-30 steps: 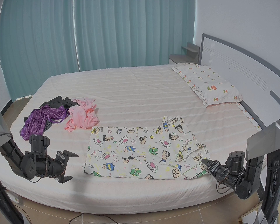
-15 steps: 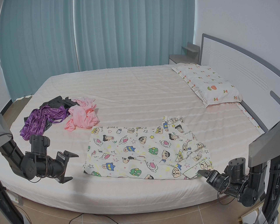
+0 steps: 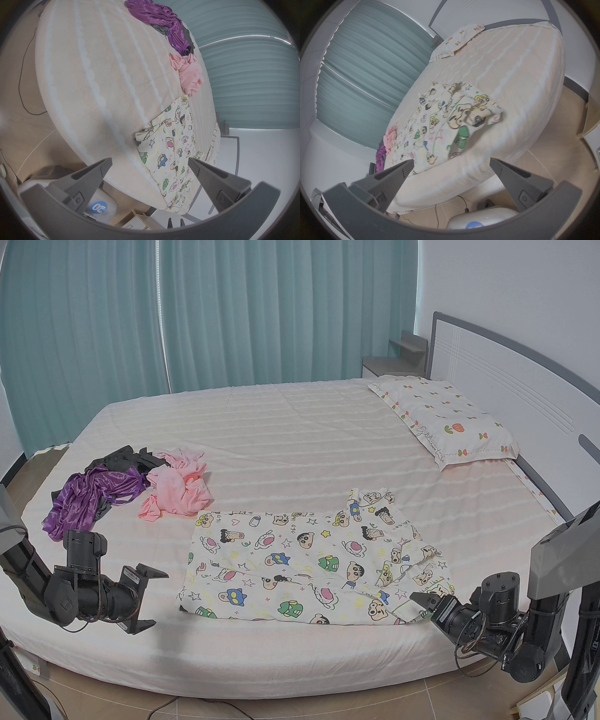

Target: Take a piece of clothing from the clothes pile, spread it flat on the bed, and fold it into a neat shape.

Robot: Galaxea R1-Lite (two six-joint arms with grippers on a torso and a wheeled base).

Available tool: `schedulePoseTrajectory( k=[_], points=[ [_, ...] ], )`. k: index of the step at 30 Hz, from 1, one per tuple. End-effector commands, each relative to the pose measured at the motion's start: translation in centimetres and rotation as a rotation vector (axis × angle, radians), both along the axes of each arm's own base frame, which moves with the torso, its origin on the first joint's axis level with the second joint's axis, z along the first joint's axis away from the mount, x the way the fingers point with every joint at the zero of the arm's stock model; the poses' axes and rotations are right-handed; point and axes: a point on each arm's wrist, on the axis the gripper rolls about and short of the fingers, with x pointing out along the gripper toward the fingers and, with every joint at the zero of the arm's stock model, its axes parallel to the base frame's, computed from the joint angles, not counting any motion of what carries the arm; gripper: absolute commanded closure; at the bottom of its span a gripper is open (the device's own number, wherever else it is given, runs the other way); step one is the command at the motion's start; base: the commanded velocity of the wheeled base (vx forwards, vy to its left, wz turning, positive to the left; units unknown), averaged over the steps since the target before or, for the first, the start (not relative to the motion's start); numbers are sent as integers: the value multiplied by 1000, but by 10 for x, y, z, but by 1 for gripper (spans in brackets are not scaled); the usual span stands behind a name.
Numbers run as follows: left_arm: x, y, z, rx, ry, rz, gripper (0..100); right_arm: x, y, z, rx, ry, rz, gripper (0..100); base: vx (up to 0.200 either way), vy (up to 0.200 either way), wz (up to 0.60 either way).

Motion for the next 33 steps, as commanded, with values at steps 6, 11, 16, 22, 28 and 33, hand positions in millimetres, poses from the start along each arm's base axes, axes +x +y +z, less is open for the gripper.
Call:
schedulePoseTrajectory(
  k=[6, 11, 16, 22, 28, 33],
  points=[
    [0, 0, -1, 0, 4, 2, 0, 24, 7, -20, 9, -12, -5, 0, 0, 0, 0],
    [0, 0, -1, -1, 4, 3, 0, 32, 8, -25, 12, -20, -14, 0, 0, 0, 0],
    [0, 0, -1, 0, 4, 4, 0, 33, 8, -23, 16, -29, -16, 100, 0, 0, 0],
    [0, 0, -1, -1, 4, 3, 0, 23, 7, -15, 13, -25, -15, 100, 0, 0, 0],
    [0, 0, -1, -1, 4, 1, 0, 18, 11, 7, 37, -91, 9, 100, 0, 0, 0],
    [0, 0, -1, -1, 4, 1, 0, 25, 20, 26, 63, -165, 40, 100, 0, 0, 0]
  ],
)
